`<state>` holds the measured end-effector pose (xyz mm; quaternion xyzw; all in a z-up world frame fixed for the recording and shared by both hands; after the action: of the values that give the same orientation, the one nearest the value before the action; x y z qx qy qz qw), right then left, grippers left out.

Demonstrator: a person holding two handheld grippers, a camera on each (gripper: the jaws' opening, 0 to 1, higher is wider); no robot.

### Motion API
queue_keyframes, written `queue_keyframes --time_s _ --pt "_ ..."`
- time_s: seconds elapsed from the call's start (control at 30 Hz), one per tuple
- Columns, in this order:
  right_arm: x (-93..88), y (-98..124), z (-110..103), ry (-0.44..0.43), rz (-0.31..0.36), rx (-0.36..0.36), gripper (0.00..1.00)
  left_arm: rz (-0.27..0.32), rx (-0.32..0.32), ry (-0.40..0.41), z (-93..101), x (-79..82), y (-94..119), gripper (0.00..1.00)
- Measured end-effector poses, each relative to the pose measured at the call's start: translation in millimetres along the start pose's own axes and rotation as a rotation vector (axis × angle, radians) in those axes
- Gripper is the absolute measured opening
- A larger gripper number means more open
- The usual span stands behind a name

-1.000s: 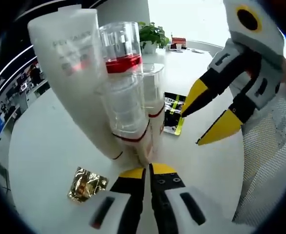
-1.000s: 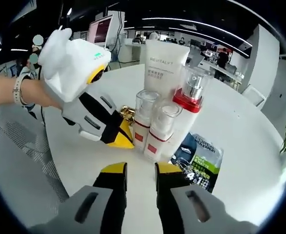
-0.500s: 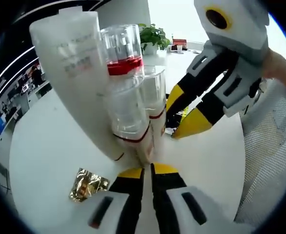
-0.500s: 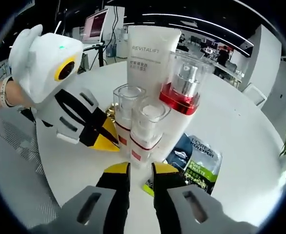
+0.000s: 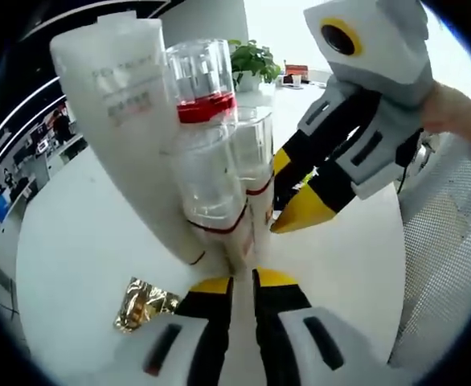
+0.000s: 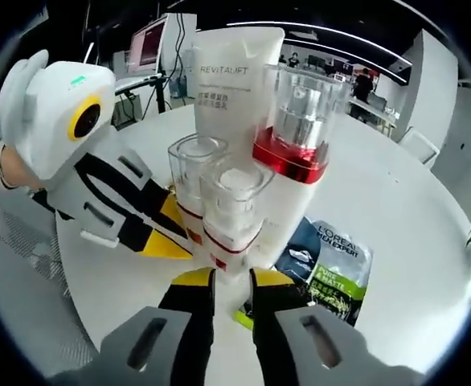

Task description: Arrange the skincare products in the storage area until every visible bottle or jar stands upright without overlapping.

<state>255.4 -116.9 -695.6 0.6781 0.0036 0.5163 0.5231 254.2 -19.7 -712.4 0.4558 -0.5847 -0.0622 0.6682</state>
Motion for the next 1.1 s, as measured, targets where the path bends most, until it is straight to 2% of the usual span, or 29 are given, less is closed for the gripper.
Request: queue_keyframes --time_s 1.1 --pt "0.8 -1.2 0.7 -0.005 0.002 0.006 0.16 0.010 0.010 -0.007 -0.3 2.9 -1.7 0.07"
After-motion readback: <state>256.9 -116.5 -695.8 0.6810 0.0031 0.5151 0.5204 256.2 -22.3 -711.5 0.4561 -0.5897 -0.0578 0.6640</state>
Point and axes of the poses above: the point that each gripper's makers call its tool centre point, and the gripper's own axes: y roughly backward along the fingers, z roughly to its right, x roughly out of its top, the point moved 5 cm from there along y, roughly backward along the fingers, and after that the axes turned 2 degrees about -z, right-handed, at the moved point
